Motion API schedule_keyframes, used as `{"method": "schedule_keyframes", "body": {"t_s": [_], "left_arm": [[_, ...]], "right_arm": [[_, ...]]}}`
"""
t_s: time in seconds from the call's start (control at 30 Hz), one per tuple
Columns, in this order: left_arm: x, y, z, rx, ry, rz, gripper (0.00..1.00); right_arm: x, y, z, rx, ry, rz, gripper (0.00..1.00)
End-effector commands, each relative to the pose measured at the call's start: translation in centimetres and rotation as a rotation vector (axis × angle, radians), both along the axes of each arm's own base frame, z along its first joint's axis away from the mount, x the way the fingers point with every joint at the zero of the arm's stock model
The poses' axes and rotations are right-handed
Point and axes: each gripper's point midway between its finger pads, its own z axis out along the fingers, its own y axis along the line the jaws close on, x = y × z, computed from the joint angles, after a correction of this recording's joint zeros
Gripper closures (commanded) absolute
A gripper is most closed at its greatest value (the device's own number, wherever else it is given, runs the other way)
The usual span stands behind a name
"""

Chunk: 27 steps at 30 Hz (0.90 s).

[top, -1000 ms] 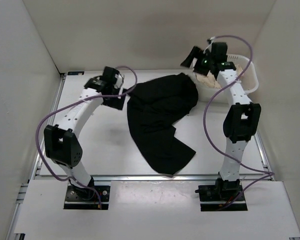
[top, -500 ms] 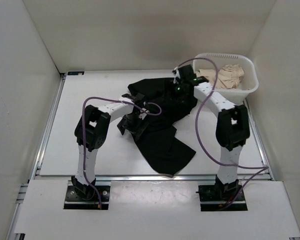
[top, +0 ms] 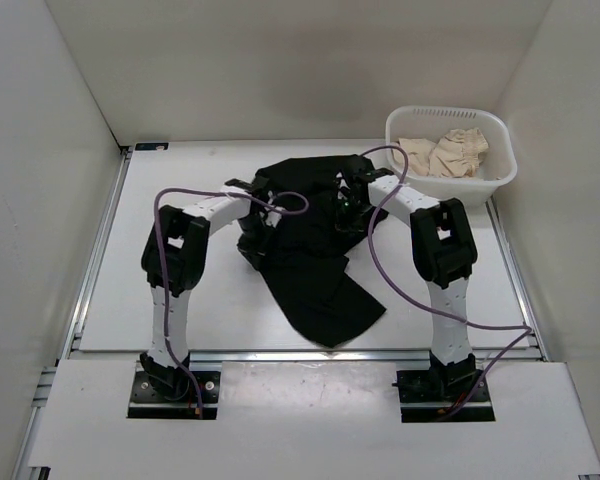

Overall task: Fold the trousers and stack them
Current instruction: Flatten the trousers out

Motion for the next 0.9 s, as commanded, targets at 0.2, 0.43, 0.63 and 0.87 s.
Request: {"method": "schedule_keyframes", "body": {"t_s": [0.2,0.43,0.63,0.87], "left_arm": [[8.1,18.3,5.9,0.189,-0.326,0.446,0.86],[11.5,28.4,12.0,0.546,-0.599,0.639,0.86],[12.8,34.4,14.8,0.641,-0.658,0.78,0.67],[11.4,32.8,12.2,0.683,-0.581,0.714,0.0]], "right_arm": [[-0.1,-6.1,9.8,-0.017,-0.08,-0.079,1.0],[-3.3,-13.4,12.9,-0.291,-0.046,-0.046,1.0],[-5.5,-21.1,12.2,-0.33,0.004,-0.252,0.93],[-5.5,-22.7,11.6,-0.32,-0.003,-0.364,0.18]]}}
